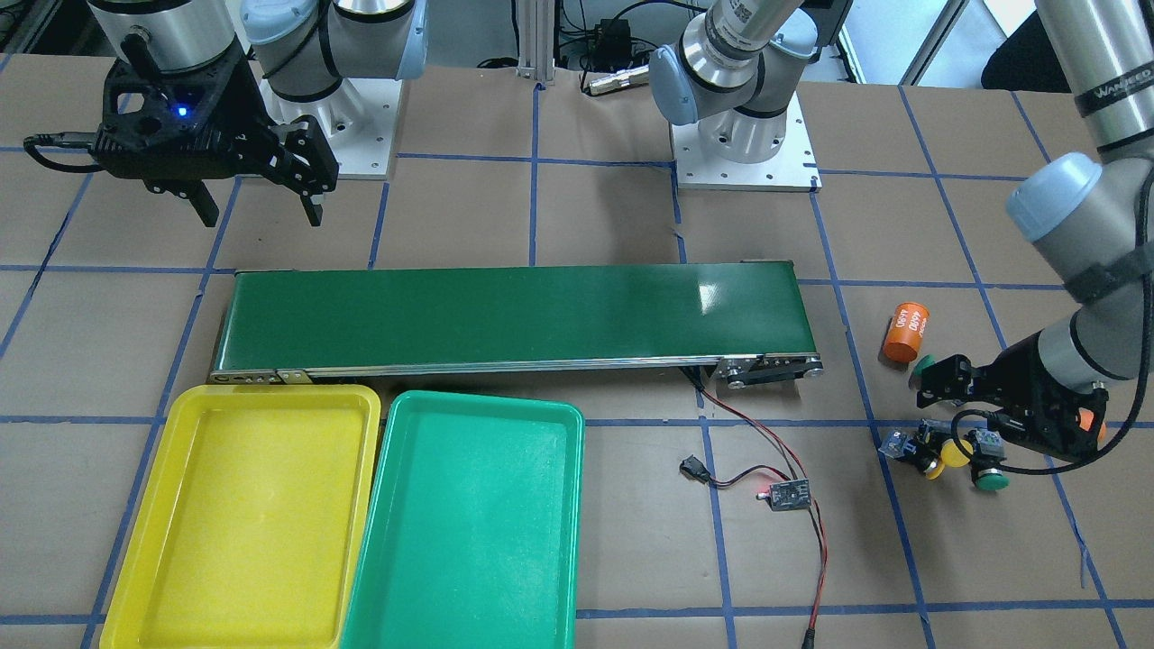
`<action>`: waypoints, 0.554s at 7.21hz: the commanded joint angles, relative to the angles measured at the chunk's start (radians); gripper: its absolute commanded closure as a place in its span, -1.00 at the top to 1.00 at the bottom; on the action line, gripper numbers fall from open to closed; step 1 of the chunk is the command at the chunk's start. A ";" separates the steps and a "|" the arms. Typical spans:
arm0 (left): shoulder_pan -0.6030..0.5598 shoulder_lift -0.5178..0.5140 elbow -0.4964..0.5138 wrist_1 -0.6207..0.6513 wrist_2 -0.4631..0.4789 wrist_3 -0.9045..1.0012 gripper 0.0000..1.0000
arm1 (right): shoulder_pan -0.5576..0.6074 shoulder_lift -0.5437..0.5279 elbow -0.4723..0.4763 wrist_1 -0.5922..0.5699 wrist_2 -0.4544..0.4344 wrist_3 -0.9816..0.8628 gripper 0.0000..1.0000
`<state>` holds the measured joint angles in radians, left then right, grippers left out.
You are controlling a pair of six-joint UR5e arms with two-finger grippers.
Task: Sort buttons by color to trays
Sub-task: 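Reach the left gripper down and grasp the yellow push button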
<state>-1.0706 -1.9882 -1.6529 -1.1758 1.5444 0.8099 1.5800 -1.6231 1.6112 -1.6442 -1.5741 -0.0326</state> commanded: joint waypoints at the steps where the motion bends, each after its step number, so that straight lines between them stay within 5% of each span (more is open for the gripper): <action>1: 0.043 -0.078 -0.024 0.093 0.000 0.054 1.00 | 0.002 0.000 0.003 -0.002 0.000 -0.003 1.00; 4: 0.023 -0.077 -0.025 0.094 -0.058 0.041 1.00 | 0.000 0.000 0.003 0.000 0.000 -0.004 1.00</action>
<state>-1.0398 -2.0709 -1.6784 -1.0829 1.5213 0.8545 1.5803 -1.6230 1.6137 -1.6456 -1.5739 -0.0365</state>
